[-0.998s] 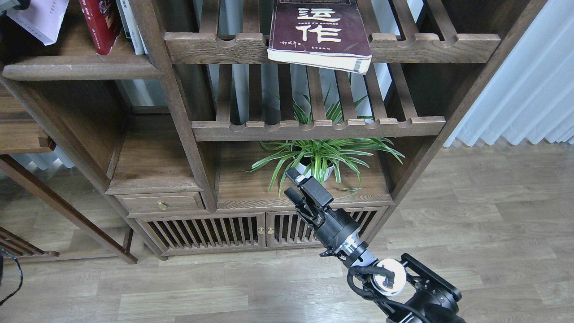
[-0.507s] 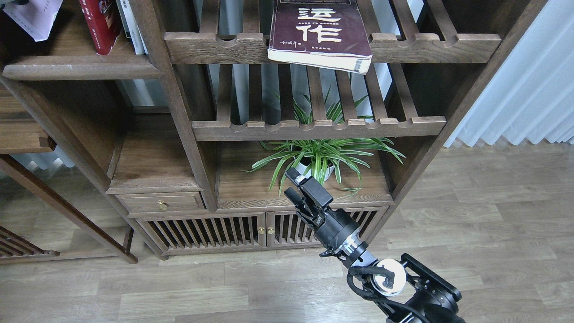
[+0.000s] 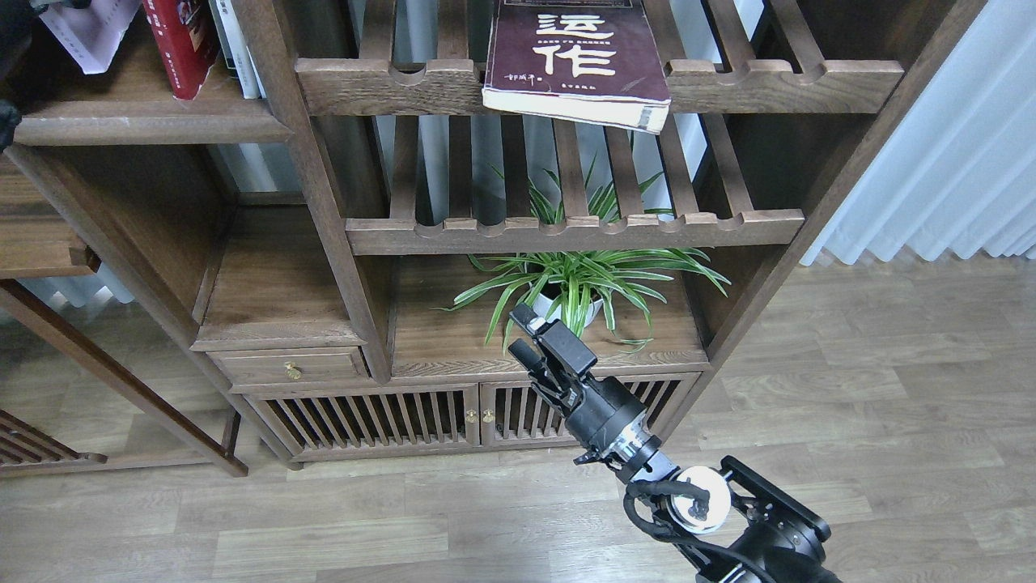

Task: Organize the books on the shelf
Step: 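Release the white book and withdraw the left gripper from the shelf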

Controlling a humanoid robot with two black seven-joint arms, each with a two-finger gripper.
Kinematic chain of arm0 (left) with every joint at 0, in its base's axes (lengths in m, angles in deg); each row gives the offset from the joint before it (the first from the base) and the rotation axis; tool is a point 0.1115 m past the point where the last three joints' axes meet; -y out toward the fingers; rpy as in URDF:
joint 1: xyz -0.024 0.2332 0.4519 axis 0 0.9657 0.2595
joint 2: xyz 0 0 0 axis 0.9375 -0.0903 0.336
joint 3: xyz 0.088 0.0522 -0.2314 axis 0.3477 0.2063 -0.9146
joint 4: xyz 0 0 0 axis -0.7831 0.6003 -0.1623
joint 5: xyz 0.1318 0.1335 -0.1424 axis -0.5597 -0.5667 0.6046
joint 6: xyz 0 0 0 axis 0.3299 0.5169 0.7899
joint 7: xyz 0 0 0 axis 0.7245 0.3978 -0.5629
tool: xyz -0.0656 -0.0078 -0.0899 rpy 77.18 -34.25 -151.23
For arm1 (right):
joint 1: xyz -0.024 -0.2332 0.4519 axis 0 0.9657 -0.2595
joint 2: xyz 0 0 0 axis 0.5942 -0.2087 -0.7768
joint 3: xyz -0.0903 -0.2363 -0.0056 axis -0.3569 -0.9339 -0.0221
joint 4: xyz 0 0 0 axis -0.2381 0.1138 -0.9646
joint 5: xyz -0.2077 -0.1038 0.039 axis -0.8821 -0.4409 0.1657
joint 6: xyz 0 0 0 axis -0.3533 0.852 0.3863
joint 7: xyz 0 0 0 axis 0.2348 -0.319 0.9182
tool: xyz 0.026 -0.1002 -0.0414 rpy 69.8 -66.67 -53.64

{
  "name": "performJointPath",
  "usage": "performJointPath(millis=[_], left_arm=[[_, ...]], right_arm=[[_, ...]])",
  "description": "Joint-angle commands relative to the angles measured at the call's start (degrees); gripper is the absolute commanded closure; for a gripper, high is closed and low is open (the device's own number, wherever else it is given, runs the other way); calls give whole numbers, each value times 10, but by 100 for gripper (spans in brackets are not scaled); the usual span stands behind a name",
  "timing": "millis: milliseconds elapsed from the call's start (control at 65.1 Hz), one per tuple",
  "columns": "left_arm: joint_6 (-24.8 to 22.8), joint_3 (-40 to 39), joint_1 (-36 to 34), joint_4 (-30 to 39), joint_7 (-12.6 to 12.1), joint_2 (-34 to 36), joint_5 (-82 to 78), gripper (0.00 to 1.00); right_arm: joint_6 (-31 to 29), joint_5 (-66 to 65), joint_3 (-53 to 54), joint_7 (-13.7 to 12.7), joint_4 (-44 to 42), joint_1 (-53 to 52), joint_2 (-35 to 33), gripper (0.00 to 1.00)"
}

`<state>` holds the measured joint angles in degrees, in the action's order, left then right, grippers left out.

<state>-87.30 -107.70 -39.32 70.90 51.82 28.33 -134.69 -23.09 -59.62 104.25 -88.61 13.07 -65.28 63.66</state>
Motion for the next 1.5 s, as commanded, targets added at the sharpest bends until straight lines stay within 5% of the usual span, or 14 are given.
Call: performJointPath(millis=[0, 307, 537, 783, 967, 1489], left_arm=[[-2, 13, -2, -6, 1, 0, 0, 99], [-5, 40, -10, -21, 16, 0, 3, 95], [-2, 43, -21, -20, 16, -7, 6, 73], [1, 40, -23, -10, 16, -3, 6, 60], [-3, 39, -21, -2, 17, -2, 7, 62], [-3, 29, -22, 14, 47, -4, 30, 43]], right_arm=[[0, 0, 0, 0, -1, 2, 0, 2], [0, 1, 0, 0, 0, 3, 0, 2], [0, -1, -1, 0, -1, 7, 0, 2], [0, -1, -20, 0, -1, 7, 0, 2], [0, -1, -20, 0, -1, 6, 0, 2], [0, -1, -21, 0, -1, 7, 0, 2]])
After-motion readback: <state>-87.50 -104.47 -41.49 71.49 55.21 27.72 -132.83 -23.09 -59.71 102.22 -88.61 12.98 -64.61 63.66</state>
